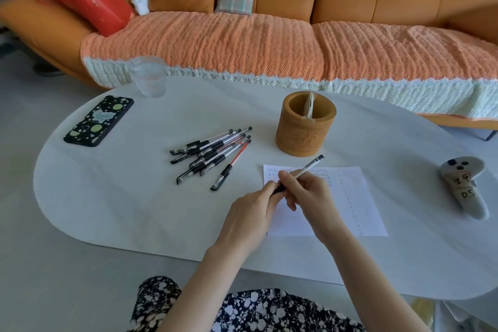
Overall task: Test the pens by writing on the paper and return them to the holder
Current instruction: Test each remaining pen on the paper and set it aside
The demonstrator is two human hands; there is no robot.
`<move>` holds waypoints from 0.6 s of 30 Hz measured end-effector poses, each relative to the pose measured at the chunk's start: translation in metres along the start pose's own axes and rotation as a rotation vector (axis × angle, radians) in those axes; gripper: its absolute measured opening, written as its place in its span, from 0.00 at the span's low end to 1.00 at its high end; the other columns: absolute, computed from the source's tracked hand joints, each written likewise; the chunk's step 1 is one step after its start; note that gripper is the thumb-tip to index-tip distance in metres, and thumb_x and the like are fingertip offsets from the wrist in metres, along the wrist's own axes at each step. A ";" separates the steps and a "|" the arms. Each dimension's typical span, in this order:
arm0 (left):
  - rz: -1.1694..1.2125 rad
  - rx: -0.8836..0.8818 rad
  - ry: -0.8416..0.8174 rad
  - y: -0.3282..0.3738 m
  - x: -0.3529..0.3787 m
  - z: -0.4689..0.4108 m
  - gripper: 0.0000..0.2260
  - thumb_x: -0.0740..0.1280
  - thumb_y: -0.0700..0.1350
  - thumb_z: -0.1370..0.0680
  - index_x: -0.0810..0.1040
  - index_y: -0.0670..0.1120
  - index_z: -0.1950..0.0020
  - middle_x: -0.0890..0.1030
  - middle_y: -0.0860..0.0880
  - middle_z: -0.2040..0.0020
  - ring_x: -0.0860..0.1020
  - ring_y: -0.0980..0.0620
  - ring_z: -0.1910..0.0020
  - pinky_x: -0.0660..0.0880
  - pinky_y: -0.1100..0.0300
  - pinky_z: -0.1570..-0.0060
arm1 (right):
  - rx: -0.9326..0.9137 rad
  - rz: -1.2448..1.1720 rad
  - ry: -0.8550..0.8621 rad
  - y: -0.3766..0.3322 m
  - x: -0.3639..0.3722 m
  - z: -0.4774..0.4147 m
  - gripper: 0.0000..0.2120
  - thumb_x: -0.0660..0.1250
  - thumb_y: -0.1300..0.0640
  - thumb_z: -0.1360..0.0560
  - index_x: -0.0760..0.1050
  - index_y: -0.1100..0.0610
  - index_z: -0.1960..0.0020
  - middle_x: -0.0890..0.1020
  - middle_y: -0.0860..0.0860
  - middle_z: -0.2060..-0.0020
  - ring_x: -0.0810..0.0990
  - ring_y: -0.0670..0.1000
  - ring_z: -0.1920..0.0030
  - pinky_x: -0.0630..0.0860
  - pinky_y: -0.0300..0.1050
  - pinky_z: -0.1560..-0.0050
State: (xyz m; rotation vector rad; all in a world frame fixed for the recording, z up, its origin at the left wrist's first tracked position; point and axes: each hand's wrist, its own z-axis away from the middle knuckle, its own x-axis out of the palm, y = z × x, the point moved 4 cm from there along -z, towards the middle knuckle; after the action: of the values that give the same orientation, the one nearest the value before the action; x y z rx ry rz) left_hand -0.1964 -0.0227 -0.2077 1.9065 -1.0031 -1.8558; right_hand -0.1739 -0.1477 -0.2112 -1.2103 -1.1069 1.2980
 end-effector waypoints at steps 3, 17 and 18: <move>0.130 -0.052 0.002 -0.007 0.001 0.000 0.10 0.55 0.52 0.19 0.75 0.54 0.45 0.70 0.55 0.75 0.69 0.54 0.73 0.61 0.63 0.74 | -0.006 -0.015 -0.007 0.002 0.001 0.001 0.17 0.65 0.55 0.23 0.75 0.68 0.61 0.75 0.56 0.73 0.71 0.51 0.72 0.68 0.44 0.66; 0.025 -0.126 0.036 -0.035 -0.016 0.002 0.16 0.70 0.59 0.31 0.76 0.62 0.45 0.63 0.52 0.75 0.68 0.57 0.72 0.64 0.66 0.70 | 0.017 -0.220 0.223 0.006 -0.025 -0.004 0.12 0.73 0.59 0.30 0.72 0.62 0.66 0.76 0.55 0.73 0.73 0.50 0.76 0.69 0.40 0.75; 0.011 -0.132 0.016 -0.034 -0.016 0.002 0.17 0.70 0.60 0.32 0.76 0.63 0.44 0.63 0.52 0.75 0.67 0.57 0.73 0.63 0.66 0.70 | 0.029 -0.215 0.217 0.007 -0.024 -0.006 0.13 0.73 0.60 0.29 0.70 0.61 0.65 0.75 0.54 0.73 0.72 0.50 0.76 0.69 0.40 0.75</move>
State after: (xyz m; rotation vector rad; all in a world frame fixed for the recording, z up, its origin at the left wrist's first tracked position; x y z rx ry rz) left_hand -0.1874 0.0124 -0.2184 1.8325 -0.8612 -1.8495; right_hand -0.1687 -0.1725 -0.2172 -1.1471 -1.0259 0.9918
